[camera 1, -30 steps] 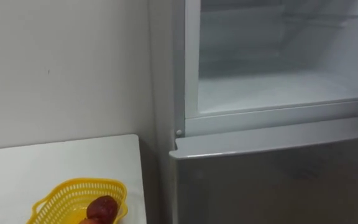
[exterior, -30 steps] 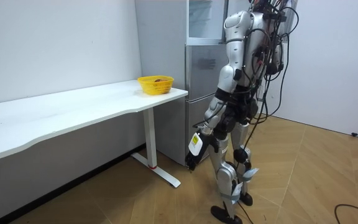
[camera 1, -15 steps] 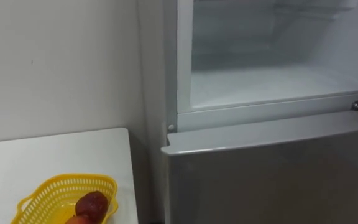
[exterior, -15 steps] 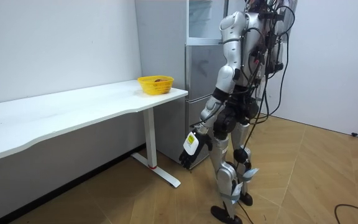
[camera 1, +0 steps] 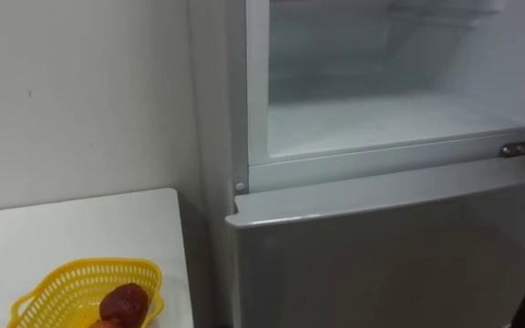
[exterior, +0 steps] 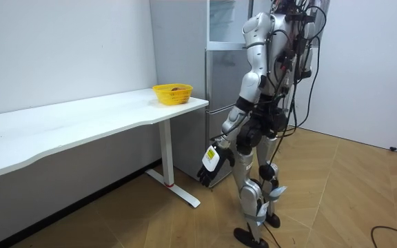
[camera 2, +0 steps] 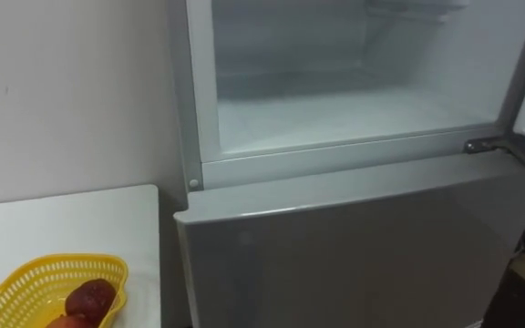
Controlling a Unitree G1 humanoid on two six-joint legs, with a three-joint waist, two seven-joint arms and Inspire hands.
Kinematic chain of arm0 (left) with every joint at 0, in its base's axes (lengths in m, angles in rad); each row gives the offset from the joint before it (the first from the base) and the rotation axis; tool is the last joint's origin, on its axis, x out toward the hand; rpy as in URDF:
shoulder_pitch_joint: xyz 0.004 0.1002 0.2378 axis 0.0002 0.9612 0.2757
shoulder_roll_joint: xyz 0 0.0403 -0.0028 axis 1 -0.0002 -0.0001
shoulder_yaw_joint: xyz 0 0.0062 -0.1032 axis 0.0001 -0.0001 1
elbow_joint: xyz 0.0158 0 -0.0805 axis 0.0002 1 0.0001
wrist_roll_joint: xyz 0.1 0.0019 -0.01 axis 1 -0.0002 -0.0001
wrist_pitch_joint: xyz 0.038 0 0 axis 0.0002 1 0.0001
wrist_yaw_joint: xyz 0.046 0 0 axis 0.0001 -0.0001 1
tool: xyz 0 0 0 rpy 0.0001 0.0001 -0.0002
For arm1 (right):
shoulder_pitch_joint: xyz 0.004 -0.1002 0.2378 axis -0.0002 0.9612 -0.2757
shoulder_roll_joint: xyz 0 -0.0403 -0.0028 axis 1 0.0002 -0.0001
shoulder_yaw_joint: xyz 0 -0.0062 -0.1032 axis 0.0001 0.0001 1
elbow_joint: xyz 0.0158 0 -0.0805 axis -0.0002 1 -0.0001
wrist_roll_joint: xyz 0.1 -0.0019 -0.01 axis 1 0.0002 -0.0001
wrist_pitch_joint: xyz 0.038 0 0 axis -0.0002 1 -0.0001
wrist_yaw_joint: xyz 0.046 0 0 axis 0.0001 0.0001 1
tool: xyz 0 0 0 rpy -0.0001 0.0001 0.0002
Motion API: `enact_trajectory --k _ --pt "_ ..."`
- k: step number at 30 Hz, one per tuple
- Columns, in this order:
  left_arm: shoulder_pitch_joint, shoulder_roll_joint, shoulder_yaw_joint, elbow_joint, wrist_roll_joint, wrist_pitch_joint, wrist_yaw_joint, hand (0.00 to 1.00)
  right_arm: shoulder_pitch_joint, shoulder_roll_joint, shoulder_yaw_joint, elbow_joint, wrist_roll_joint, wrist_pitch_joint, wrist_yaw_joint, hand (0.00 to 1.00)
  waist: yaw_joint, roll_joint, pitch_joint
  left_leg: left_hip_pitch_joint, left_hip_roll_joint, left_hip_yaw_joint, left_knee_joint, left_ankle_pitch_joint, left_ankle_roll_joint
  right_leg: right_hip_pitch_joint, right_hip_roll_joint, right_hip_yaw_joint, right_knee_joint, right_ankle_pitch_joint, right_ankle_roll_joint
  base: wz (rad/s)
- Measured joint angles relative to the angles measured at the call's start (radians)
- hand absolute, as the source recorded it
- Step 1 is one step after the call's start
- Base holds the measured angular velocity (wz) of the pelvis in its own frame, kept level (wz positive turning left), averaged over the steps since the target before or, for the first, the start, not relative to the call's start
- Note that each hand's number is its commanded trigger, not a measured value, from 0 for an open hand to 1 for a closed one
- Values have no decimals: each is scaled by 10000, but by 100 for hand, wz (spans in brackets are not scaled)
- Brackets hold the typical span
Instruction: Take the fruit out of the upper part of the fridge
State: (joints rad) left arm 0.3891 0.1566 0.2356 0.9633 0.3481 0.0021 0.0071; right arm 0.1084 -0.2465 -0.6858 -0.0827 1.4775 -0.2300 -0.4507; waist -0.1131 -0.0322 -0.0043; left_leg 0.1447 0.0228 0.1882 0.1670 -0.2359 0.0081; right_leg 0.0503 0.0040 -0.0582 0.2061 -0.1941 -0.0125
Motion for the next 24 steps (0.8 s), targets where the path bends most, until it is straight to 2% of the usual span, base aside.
enact_trajectory --k 3,9,14,17,24 --pt "-6 -3 4 85 -43 -92 8 0 -8 -106 -27 -690 -337 -37 71 0 82 -17 -1 16 -1 -14 -2 0 0 2 2 2 26 0 0 0" --pt "-98 -218 259 497 158 -319 26 0 -121 -126 1 -1869 -1511 -239 212 0 97 -16 4 40 2 11 -5 0 0 -33 14 46 135 -16 -15 -3" --pt "-104 -247 262 804 154 -346 13 0 -142 -127 327 -2065 -2726 -178 850 0 92 -15 3 -70 3 2 -3 0 0 -222 -4 22 357 -45 -30 -1" --pt "-67 -282 256 810 153 -339 7 0 -149 -128 519 -2278 -3248 -4 1056 0 112 -35 11 -138 1 7 -3 2 2 -323 -5 30 381 -48 -32 0" --pt "-11 -281 251 879 153 -328 5 0 -167 -334 784 -2944 -4187 224 2211 0 140 -200 12 -102 6 -21 29 2 2 -268 -6 13 383 -72 -39 1"
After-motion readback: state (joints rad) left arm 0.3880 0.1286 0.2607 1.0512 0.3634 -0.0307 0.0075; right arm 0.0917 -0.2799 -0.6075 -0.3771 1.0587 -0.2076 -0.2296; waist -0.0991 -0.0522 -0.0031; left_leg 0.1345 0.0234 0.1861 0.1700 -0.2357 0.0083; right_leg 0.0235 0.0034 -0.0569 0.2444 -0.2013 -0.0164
